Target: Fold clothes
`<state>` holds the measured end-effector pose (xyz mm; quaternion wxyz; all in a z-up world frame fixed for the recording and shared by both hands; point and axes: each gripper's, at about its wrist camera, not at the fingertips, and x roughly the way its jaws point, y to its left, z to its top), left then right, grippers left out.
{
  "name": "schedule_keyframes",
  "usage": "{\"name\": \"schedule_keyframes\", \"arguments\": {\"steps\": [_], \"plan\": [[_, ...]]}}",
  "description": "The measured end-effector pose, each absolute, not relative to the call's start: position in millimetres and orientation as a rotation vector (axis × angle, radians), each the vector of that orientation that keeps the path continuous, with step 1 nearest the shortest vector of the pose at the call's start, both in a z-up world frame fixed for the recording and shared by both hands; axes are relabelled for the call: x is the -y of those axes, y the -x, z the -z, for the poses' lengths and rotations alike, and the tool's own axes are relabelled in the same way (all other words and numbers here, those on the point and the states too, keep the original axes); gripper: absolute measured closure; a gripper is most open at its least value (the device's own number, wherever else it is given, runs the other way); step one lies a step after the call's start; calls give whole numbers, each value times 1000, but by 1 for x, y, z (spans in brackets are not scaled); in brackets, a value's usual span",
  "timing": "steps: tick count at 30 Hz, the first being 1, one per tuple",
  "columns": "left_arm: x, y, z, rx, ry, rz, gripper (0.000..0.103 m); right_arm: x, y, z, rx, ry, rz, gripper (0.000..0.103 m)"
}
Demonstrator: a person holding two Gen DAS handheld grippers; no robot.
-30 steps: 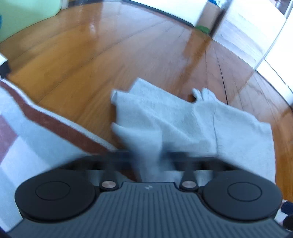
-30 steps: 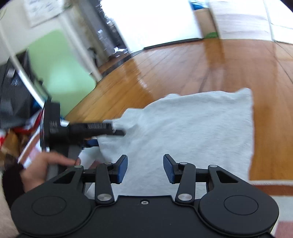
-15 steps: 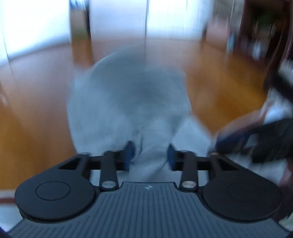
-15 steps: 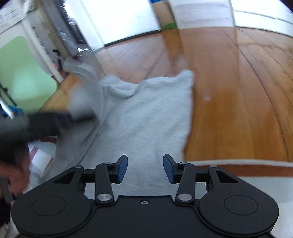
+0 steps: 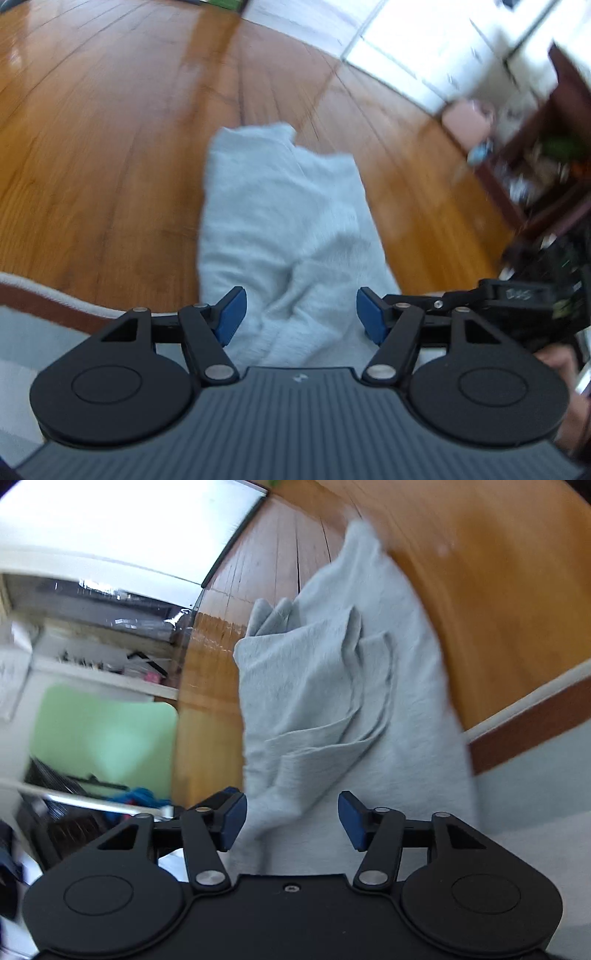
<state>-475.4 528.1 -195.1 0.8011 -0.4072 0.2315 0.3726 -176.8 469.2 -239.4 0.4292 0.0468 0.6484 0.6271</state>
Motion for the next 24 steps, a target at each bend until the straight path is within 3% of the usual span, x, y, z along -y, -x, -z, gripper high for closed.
{"name": "schedule_keyframes", "arguments": {"steps": [5,7,11,12,13,15,17,18,19,23,24], "plan": [[-539,487,202,-481,878,-857,37,-500,182,242,-1686,-121,-1442,28],[-534,481,200,-513,810,-830,37,-514,183,248,-1751,-145,-1366,19],[-517,451,204,-660,658,-723,24,-546,194,255,-1849,-164,-1274,18],[-512,441,206,-709,608,-730,24,-555,201,250,-1814,-116,-1278,36],[-506,432,208,-758,558,-736,24,-565,209,241,-1741,-71,-1349,68],[-501,423,215,-856,508,-824,28,-577,225,218,-1580,-37,-1566,94],[-510,436,227,-946,605,-982,28,-578,242,186,-1366,-33,-1839,95],[-514,447,232,-961,662,-1052,21,-576,246,182,-1317,25,-1871,95],[-518,459,233,-916,728,-1068,21,-573,249,178,-1267,84,-1902,95],[-527,483,230,-816,883,-1114,30,-568,257,189,-1078,431,-1781,90],[-526,479,228,-804,853,-1116,38,-570,257,199,-1060,522,-1696,89]]}}
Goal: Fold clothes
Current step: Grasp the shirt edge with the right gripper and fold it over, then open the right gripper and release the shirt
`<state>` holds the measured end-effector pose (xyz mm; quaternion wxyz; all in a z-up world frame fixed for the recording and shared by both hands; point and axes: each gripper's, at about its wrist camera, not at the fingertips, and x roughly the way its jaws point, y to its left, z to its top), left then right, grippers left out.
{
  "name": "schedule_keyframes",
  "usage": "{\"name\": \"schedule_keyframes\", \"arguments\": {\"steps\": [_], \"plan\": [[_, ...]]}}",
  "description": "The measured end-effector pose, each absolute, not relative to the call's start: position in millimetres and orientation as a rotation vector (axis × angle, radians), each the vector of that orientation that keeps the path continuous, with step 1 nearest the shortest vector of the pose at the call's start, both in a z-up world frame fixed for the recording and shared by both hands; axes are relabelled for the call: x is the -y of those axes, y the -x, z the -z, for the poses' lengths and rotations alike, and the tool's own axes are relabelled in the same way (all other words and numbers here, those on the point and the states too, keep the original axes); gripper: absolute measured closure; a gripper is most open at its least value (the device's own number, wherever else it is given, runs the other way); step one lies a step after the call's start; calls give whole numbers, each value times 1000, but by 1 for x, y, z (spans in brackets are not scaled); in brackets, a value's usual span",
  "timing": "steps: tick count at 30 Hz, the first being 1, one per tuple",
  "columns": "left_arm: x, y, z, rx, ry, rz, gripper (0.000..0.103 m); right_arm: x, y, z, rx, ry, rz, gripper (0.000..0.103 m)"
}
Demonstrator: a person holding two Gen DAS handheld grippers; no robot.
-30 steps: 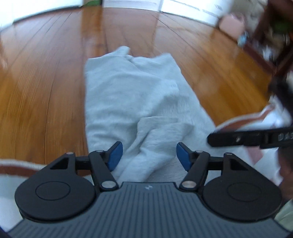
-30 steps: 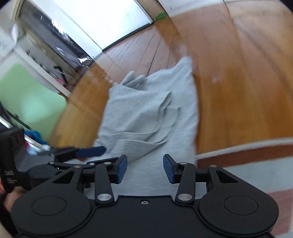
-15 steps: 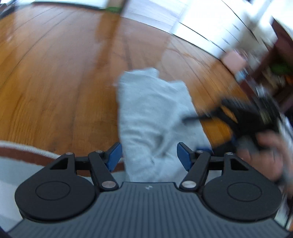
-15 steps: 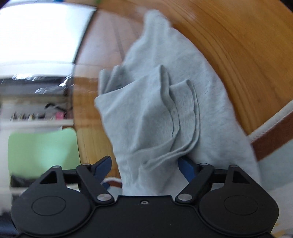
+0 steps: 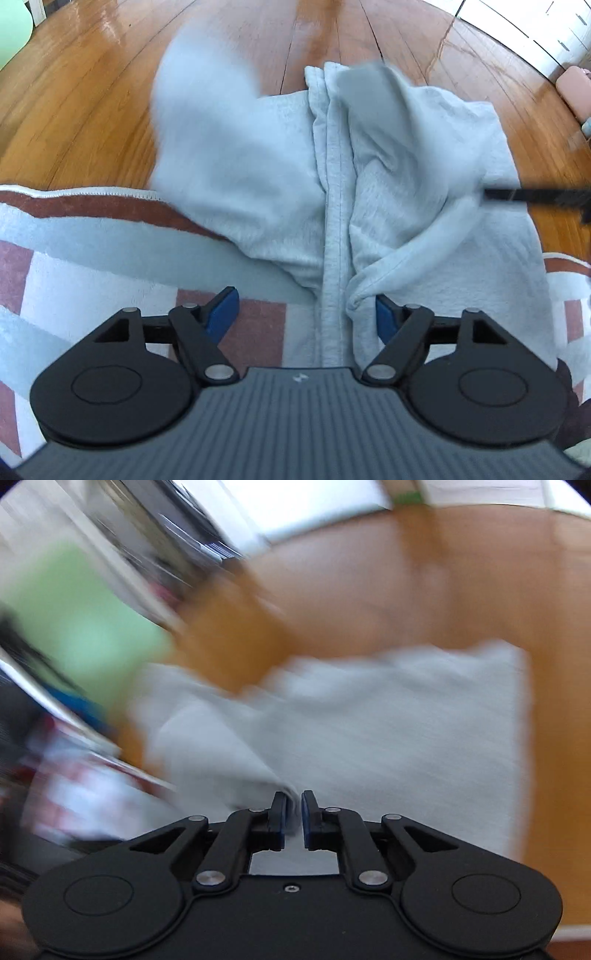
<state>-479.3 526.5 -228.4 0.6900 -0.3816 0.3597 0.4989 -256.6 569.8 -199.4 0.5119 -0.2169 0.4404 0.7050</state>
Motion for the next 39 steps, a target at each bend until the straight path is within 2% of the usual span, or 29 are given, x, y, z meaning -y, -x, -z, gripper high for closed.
{"name": "schedule_keyframes", "arguments": {"steps": [2,3,4,6,8,11,14,16,18,19,20,21,22,23,24,25,26,28,29,31,32,34,35,39], "plan": [[-526,473,225,-798,783,-1117,40,-568,251,214,-1062,581,-1587,90],[-526,471,225,-813,762,-1117,40,-565,248,213,-1084,535,-1598,87],[-527,469,225,-826,760,-1113,39,-561,246,211,-1106,488,-1608,75],[-532,471,223,-810,783,-1090,39,-553,241,208,-1148,394,-1627,63],[-528,483,214,-776,790,-1062,39,-547,240,204,-1146,352,-1665,61],[-516,490,199,-707,739,-1110,39,-553,262,193,-1010,466,-1738,59],[-508,500,185,-547,662,-1117,37,-560,287,184,-796,636,-1813,42],[-513,500,184,-441,617,-1066,34,-570,300,182,-698,738,-1852,38],[-526,489,194,-422,603,-966,28,-584,299,186,-722,790,-1881,39],[-534,480,203,-457,609,-907,28,-595,301,190,-759,793,-1892,44],[-540,471,211,-498,608,-876,28,-601,292,191,-839,730,-1911,57],[-540,464,218,-530,602,-863,29,-608,281,192,-958,627,-1919,94],[-538,458,224,-562,595,-835,30,-614,269,193,-1069,520,-1920,95],[-536,452,228,-610,592,-797,31,-613,258,192,-1126,413,-1910,95],[-532,445,233,-692,592,-774,50,-611,247,191,-1175,314,-1895,96],[-530,438,239,-786,596,-770,62,-607,239,189,-1168,285,-1864,96],[-527,435,243,-852,600,-781,67,-601,236,187,-1123,335,-1817,96],[-522,439,240,-848,626,-801,69,-590,230,182,-1033,433,-1721,95],[-524,443,238,-843,663,-821,73,-584,227,180,-989,484,-1671,90],[-525,449,236,-829,705,-850,73,-580,226,180,-923,619,-1582,72],[-525,451,234,-821,716,-862,73,-578,225,179,-899,657,-1550,68],[-521,453,230,-791,695,-879,71,-579,216,168,-901,561,-1575,58],[-519,450,225,-768,648,-888,70,-579,212,162,-901,512,-1587,58],[-517,440,214,-650,527,-833,52,-600,214,138,-936,391,-1740,57]]}}
